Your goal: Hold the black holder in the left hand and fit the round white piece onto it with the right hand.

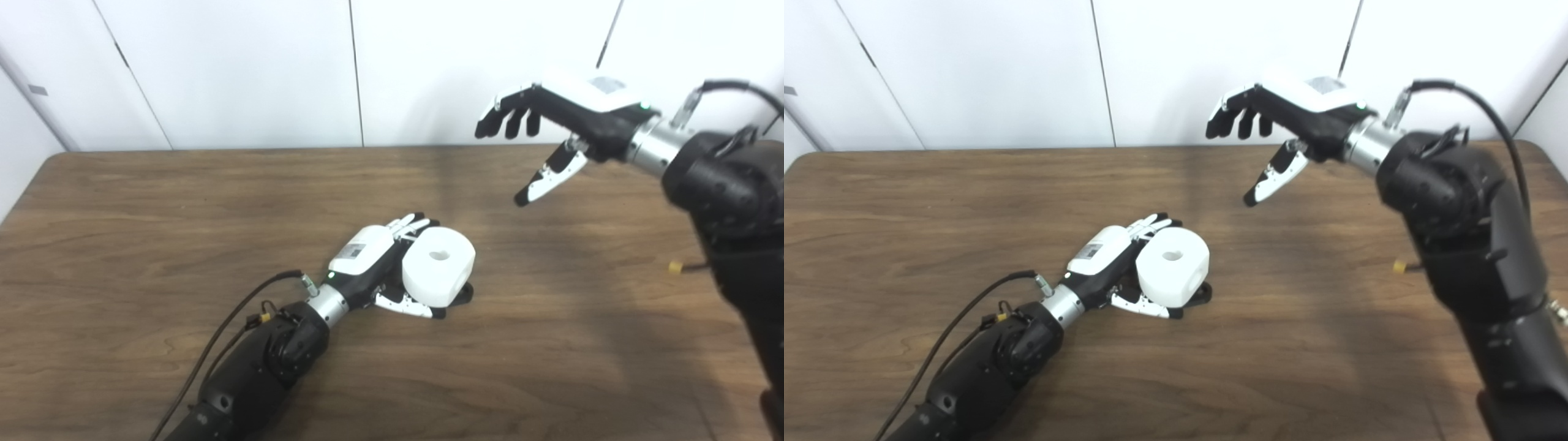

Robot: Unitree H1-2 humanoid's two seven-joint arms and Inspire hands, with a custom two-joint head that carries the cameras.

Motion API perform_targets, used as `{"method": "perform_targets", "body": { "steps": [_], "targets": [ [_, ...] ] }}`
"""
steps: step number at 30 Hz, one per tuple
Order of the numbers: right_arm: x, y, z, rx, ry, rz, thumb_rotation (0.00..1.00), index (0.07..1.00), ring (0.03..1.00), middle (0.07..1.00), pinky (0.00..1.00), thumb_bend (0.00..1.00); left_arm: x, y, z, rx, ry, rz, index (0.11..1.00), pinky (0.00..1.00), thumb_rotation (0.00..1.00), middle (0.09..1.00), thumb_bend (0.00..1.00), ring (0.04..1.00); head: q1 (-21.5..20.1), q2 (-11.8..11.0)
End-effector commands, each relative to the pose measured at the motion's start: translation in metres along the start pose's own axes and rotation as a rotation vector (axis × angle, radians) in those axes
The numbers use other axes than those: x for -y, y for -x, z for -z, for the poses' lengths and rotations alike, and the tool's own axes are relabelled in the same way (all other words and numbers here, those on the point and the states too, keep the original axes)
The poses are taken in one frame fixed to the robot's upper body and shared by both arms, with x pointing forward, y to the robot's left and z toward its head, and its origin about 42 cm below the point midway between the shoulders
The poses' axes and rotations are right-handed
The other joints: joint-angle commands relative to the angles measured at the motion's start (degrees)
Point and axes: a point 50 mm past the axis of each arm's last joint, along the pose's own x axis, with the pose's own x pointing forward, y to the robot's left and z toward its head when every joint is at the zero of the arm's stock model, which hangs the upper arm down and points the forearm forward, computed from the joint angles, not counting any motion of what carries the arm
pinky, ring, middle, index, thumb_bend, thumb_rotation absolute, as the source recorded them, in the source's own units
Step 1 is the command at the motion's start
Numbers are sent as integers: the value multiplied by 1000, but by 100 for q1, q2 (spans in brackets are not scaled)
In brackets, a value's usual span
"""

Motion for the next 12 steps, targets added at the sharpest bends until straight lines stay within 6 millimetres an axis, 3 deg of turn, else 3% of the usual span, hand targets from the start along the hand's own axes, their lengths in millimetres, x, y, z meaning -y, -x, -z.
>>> {"method": "perform_targets", "body": {
  "steps": [1,4,12],
  "targets": [
    [20,2,-3,3,-1,145,37,679,608,672,491,756,41,30,24,-194,-29,297,928,972,390,998,984,1000,3,-2],
    [7,5,-2,-5,-46,167,40,697,630,693,499,736,30,39,35,-252,-31,277,993,950,368,1000,1000,1000,-12,4],
    [-5,10,5,-24,-83,175,40,723,635,714,510,756,-10,71,66,-377,-8,161,976,958,283,1000,956,1000,22,21]
  ]
}}
